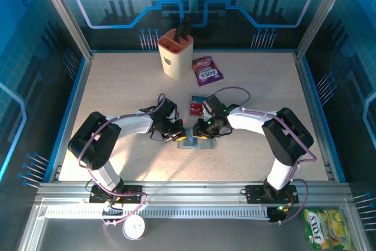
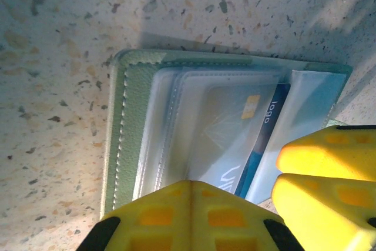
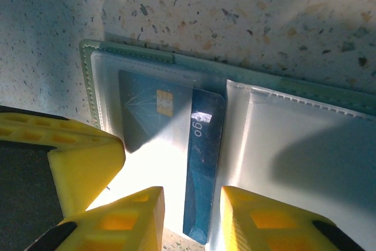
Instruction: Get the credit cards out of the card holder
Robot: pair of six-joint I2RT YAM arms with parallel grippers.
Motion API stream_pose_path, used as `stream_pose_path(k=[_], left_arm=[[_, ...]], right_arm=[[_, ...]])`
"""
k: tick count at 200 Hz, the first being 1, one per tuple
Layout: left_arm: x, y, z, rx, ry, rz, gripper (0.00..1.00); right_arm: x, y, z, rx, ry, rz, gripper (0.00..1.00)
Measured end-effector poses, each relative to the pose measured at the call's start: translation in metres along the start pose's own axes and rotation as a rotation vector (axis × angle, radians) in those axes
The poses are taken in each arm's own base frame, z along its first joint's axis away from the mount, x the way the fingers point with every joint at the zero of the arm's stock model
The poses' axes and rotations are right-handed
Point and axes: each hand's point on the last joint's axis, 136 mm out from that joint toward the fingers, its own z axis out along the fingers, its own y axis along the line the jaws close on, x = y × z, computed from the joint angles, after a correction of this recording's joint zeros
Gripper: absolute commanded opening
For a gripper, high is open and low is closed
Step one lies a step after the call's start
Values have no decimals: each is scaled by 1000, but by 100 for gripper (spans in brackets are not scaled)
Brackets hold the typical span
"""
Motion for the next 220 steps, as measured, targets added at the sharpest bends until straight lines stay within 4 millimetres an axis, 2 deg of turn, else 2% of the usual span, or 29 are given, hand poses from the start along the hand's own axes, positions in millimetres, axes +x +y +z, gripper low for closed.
stream_pose_path(k=[51,92,220], left_arm=[[1,2,0,-10,3,1,2],[1,3,1,-11,4,0,2],[1,3,1,-11,5,0,1]], right_arm=[[-3,7,2,-42,0,-2,32],[-1,2,9,-37,13,5,33],[-1,1,10,-36,12,4,34]])
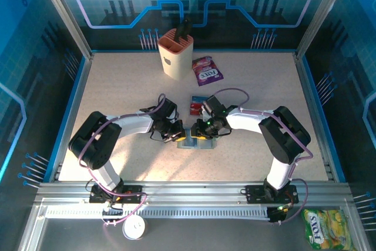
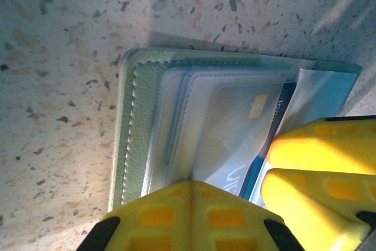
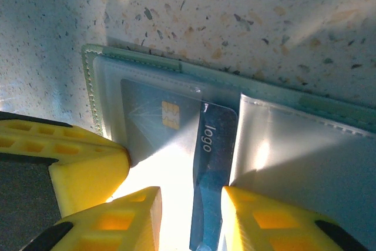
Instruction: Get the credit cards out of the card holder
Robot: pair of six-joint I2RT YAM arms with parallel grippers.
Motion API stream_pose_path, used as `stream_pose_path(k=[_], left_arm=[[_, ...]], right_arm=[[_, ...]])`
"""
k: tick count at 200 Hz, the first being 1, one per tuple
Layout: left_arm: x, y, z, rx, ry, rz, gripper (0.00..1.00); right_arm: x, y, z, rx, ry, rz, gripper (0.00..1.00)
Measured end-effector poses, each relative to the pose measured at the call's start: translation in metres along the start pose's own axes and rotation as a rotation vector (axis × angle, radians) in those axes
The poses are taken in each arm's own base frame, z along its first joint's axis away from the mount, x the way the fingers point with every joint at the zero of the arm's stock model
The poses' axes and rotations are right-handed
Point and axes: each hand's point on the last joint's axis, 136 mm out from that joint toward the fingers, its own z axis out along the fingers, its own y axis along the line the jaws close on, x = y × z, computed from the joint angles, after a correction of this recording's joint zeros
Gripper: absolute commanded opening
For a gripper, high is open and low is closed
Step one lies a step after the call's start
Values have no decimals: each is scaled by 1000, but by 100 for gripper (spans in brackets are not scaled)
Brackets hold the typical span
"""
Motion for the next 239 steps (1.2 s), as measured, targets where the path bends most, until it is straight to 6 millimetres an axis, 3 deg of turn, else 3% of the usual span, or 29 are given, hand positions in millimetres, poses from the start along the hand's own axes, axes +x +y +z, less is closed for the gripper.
stream_pose_path(k=[239], left_arm=[[-2,-1,1,-3,3,-2,1]], right_arm=[[4,-4,-1,-10,-10,23,34]])
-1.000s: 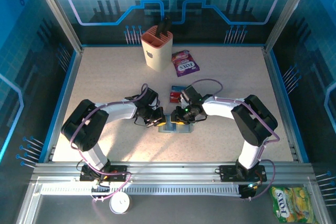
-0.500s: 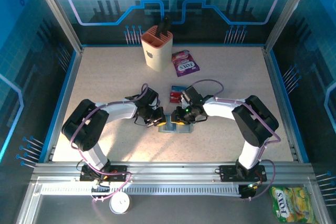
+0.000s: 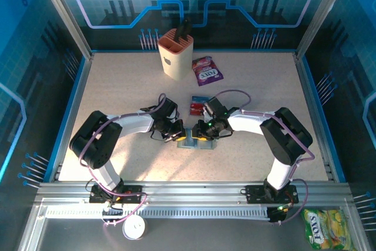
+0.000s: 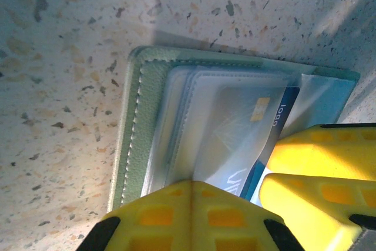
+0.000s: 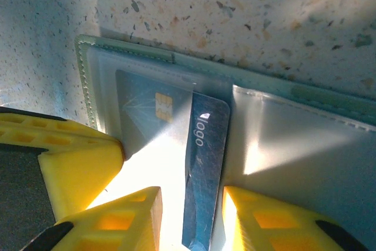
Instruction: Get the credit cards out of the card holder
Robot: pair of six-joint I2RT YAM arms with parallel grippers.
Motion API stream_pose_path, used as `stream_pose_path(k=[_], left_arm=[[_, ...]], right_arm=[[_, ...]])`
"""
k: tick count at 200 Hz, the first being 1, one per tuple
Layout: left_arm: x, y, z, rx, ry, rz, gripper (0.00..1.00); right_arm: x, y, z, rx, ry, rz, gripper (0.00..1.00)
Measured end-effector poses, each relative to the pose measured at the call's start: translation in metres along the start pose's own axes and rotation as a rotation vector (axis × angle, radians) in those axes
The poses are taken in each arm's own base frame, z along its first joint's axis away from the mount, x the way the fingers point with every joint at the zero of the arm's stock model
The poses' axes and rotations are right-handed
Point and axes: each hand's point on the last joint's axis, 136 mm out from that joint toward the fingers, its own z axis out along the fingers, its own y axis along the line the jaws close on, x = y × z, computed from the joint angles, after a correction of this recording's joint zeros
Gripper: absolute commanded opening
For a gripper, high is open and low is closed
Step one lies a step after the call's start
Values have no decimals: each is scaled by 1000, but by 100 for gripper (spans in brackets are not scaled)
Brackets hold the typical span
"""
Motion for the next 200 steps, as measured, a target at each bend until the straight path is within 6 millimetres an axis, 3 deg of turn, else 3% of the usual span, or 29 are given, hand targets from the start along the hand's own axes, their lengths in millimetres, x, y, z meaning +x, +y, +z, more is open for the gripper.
stream_pose_path(k=[66,134,200], left_arm=[[-1,-1,1,0,1,0,1],[-1,-1,1,0,1,0,1],[-1,-1,1,0,0,3,1]], right_arm=[[0,3,1,-64,-8,33,30],[0,-2,-5,-79,-28,55,16],[-1,-1,-4,-140,-37,72,16]])
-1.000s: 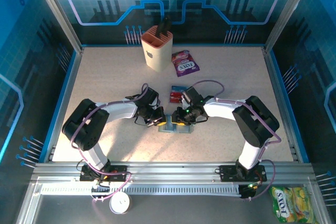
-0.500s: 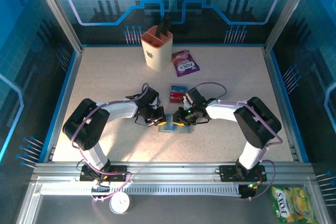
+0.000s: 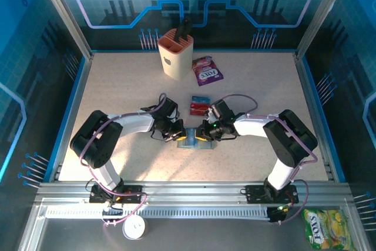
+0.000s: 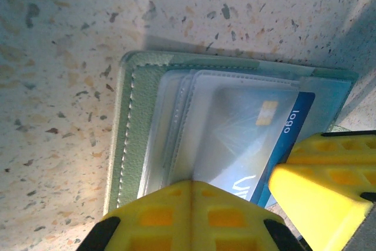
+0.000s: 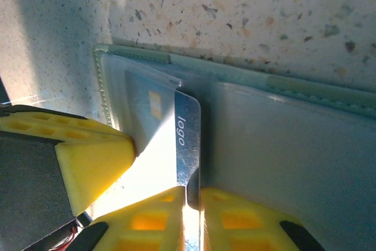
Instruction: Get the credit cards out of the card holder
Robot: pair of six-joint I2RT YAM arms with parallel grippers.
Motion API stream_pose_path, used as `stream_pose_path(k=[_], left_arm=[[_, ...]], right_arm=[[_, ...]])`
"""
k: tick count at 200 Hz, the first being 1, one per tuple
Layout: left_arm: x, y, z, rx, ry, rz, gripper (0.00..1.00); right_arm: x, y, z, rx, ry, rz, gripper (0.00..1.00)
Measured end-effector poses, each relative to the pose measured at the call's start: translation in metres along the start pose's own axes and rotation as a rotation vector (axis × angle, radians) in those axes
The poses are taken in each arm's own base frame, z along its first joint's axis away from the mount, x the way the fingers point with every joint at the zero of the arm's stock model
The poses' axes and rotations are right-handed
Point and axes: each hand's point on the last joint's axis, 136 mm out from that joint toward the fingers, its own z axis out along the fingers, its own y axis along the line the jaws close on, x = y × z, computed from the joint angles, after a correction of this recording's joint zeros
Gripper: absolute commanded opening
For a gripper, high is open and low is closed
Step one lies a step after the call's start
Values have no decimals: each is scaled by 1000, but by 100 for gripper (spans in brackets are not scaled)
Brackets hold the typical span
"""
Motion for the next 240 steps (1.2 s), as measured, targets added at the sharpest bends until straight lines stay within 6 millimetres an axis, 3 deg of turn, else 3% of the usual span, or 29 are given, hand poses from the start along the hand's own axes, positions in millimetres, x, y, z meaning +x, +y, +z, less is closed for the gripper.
stream_pose_path(k=[61,108,171,240], left_arm=[[0,0,0,0,0,0,1],[0,0,0,0,0,0,1],[0,-1,-1,1,-2,1,2],[0,-1,-1,1,-3,2,2]], right_arm=[[-2,-5,1,-47,-1,29,8],[-3,-7,-10,-48,-17,30,6],[-1,-7,-38,23,-53,-47,4],[-23,19,-80,141,-95,-271,1]])
